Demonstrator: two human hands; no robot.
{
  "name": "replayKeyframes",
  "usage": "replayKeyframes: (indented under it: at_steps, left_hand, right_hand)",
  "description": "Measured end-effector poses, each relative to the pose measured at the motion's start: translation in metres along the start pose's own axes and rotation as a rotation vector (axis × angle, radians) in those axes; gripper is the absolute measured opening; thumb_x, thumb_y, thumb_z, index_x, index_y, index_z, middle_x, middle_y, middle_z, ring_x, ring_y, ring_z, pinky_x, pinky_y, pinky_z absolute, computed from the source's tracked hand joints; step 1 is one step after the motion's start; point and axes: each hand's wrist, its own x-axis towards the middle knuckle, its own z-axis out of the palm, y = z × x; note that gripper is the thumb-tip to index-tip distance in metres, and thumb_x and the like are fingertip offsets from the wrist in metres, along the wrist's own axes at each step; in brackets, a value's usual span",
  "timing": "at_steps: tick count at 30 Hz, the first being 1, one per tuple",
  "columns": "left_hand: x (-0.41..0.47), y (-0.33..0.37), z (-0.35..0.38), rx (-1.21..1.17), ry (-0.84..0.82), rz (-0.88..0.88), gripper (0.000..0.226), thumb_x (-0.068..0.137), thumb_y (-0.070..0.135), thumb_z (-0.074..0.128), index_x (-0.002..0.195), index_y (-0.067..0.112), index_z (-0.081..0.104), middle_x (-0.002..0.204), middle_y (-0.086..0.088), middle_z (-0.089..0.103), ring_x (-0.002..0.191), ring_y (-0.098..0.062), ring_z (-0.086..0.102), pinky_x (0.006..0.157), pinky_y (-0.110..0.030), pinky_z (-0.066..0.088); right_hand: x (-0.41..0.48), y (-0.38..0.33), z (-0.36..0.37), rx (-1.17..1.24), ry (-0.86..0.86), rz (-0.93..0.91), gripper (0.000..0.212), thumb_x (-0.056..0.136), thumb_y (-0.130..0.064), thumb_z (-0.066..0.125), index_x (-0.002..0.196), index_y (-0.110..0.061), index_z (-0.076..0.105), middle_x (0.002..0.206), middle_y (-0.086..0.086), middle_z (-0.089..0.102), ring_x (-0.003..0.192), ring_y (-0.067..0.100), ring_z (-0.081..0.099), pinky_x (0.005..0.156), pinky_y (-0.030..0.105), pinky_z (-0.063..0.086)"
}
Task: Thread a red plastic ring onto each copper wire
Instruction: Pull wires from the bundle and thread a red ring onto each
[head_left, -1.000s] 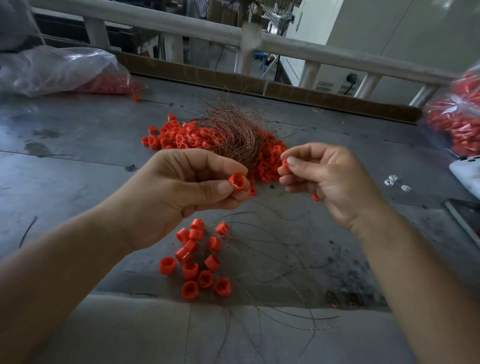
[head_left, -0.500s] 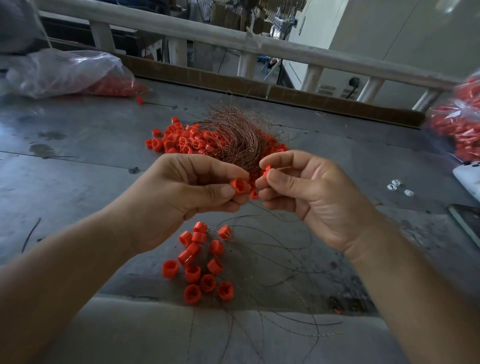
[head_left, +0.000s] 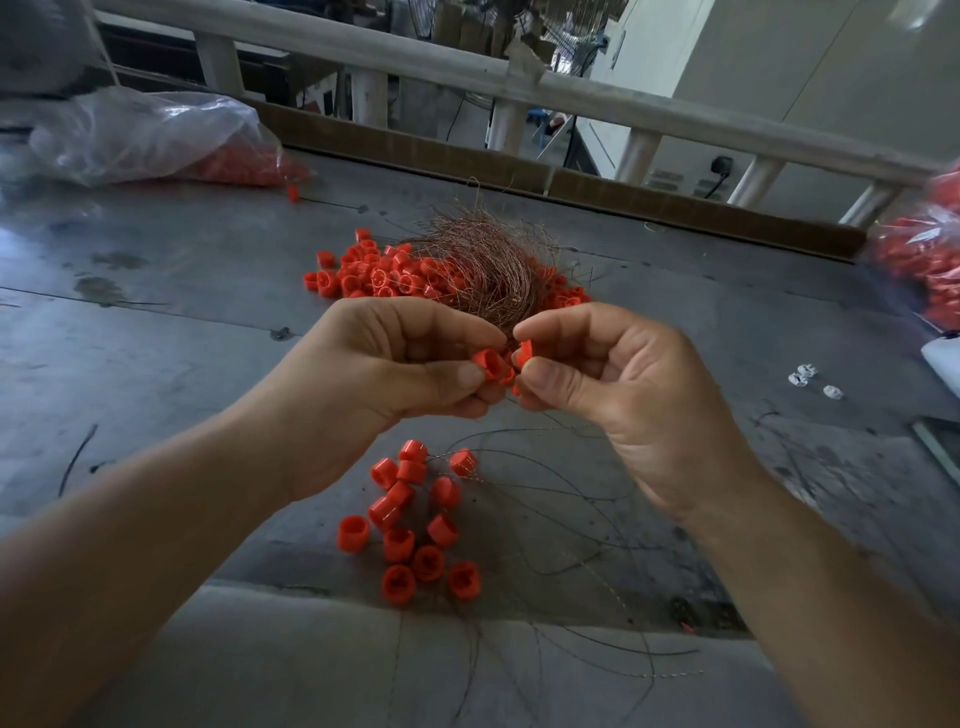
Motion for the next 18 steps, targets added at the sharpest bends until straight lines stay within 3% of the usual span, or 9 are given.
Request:
replayKeyframes:
  at_steps: [4, 12, 18]
  left_hand:
    - [-0.001, 0.001, 0.0, 0.01, -0.011, 0.014, 0.028, 0.05, 0.02, 0.069, 0.078, 0.016, 0.074, 0.077, -0.009, 0.072, 0.072, -0.019, 0.07, 0.063, -0.019, 0.054]
    - [0.001, 0.0, 0.003, 0.045, 0.022, 0.006, 0.021, 0.055, 0.011, 0.065, 0.074, 0.015, 0.074, 0.073, -0.009, 0.072, 0.068, -0.017, 0.069, 0.061, -0.018, 0.054]
    - [0.0, -0.001, 0.004, 0.064, 0.042, 0.004, 0.028, 0.052, 0.014, 0.065, 0.08, 0.016, 0.074, 0.074, -0.008, 0.072, 0.068, -0.016, 0.069, 0.062, -0.017, 0.053]
  right_hand:
    - [0.0, 0.001, 0.001, -0.005, -0.005, -0.007, 0.02, 0.06, -0.02, 0.067, 0.079, -0.022, 0.066, 0.071, -0.006, 0.069, 0.067, 0.01, 0.064, 0.064, 0.018, 0.052]
    - [-0.002, 0.001, 0.004, -0.09, 0.03, -0.116, 0.02, 0.063, -0.02, 0.068, 0.082, -0.024, 0.065, 0.072, -0.009, 0.068, 0.07, 0.006, 0.065, 0.065, 0.017, 0.052]
    - [-0.005, 0.004, 0.014, -0.251, 0.085, -0.214, 0.021, 0.065, -0.017, 0.069, 0.084, -0.024, 0.066, 0.076, -0.013, 0.067, 0.073, 0.004, 0.067, 0.067, 0.013, 0.051]
